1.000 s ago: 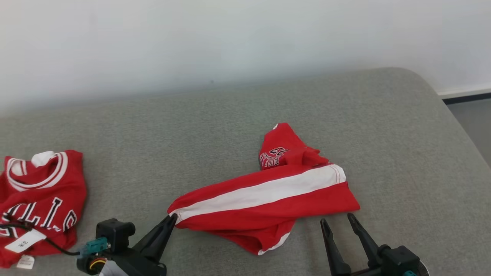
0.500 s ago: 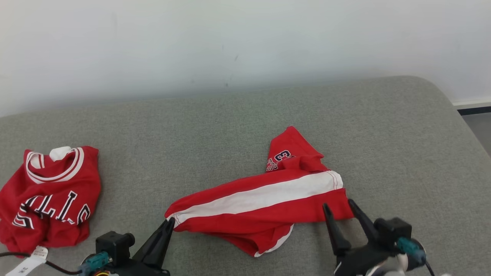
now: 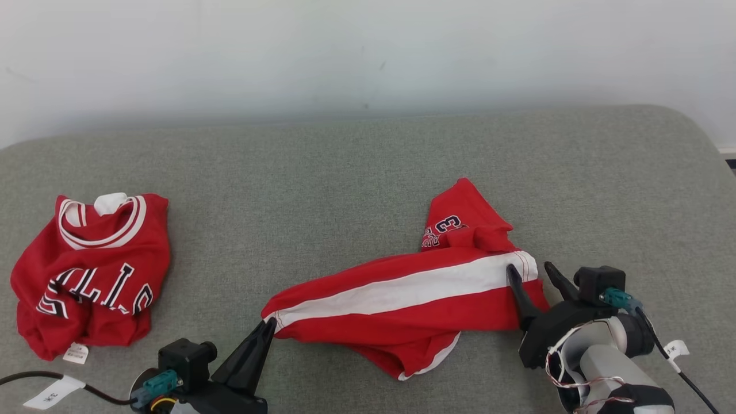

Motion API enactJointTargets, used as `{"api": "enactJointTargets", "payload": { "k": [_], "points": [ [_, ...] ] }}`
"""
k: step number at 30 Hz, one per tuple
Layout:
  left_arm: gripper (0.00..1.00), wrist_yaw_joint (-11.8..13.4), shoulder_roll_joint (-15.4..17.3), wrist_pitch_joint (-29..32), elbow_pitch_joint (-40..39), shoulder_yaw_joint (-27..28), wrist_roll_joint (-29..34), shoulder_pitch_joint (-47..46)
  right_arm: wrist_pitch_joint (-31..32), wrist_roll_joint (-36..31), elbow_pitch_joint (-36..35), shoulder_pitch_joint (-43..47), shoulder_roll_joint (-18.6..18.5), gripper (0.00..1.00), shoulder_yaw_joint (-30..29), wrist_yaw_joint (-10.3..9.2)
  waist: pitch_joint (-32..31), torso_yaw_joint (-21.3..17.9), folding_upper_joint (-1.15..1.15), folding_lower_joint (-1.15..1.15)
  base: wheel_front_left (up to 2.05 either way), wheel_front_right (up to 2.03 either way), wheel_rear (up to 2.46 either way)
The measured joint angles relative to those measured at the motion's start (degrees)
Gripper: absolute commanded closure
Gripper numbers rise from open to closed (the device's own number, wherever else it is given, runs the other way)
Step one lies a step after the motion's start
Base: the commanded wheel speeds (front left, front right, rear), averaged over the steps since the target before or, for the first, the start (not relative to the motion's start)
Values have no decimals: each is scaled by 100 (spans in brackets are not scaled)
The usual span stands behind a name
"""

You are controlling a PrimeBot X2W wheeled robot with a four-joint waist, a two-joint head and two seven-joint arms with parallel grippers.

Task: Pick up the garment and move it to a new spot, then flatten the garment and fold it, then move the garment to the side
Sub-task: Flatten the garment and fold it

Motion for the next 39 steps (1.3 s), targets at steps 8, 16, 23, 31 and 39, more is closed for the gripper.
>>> {"api": "enactJointTargets", "payload": {
  "k": [8, 16, 23, 31, 39],
  "points": [
    [100, 0, -8, 0, 127, 27, 7, -105, 152, 924, 96, -145, -8, 87, 742, 0, 106, 55, 0, 0, 0, 0, 0],
    [100, 0, -22, 0, 149, 142, 52, -112, 42, 1488, -270, -155, -330, 100, 1479, 0, -24, -31, 0, 0, 0, 0, 0],
    [100, 0, -7, 0, -331, 136, -267, -153, 13, 1507, -1250, -201, -911, 100, 1274, 0, -286, -152, 0, 0, 0, 0, 0],
    [100, 0, 611, 313, -1361, -391, -879, -1427, 1, 845, -2699, -411, -1399, 100, 380, 0, -502, -275, 0, 0, 0, 0, 0],
    [100, 0, 740, 936, -1962, -455, -1766, -2860, 1, 534, -3679, -855, -1793, 100, -115, 0, -588, -273, 0, 0, 0, 0, 0]
  ]
}}
